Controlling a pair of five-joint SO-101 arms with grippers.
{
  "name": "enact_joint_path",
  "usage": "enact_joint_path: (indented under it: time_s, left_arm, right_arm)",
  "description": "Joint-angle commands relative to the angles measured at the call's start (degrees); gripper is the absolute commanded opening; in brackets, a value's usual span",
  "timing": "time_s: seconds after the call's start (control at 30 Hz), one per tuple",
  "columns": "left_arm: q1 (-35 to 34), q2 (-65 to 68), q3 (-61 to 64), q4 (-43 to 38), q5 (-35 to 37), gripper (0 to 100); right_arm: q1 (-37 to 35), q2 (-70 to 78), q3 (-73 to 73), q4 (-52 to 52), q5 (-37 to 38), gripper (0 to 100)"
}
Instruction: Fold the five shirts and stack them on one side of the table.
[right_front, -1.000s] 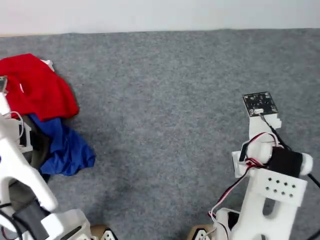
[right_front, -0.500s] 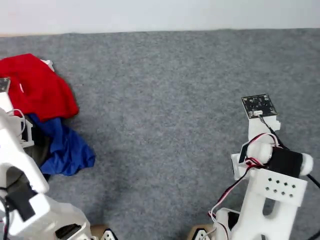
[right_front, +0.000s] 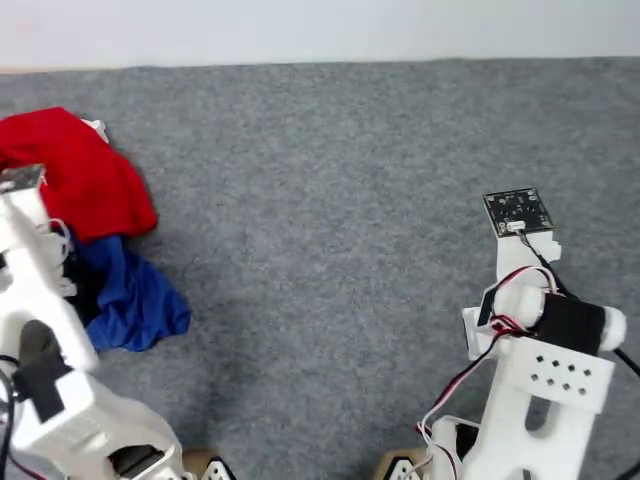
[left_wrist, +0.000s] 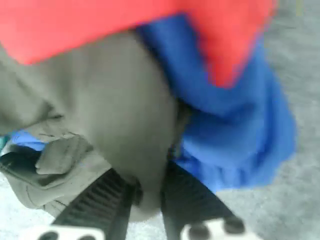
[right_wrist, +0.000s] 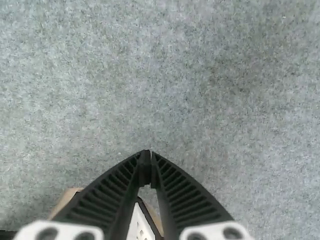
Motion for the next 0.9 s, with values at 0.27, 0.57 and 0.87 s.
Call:
enact_joint_path:
  time_s: [0.27, 0.57, 0.87]
  left_arm:
    - [21.3, -34.7, -1.1, 3.2, 0.2, 0]
    - [32.2, -46.1, -1.1, -13.9, -0.2, 0]
    - [40.8, -45.7, -1.1, -31.5, 0.1, 0]
  right_arm:
    - [0.1, 0.3, -3.0, 0.2, 0.0, 0.9]
    - [0.1, 0.3, -2.9, 0.5, 0.0, 0.9]
    - [0.1, 0.3, -1.4, 0.2, 0.0, 0.9]
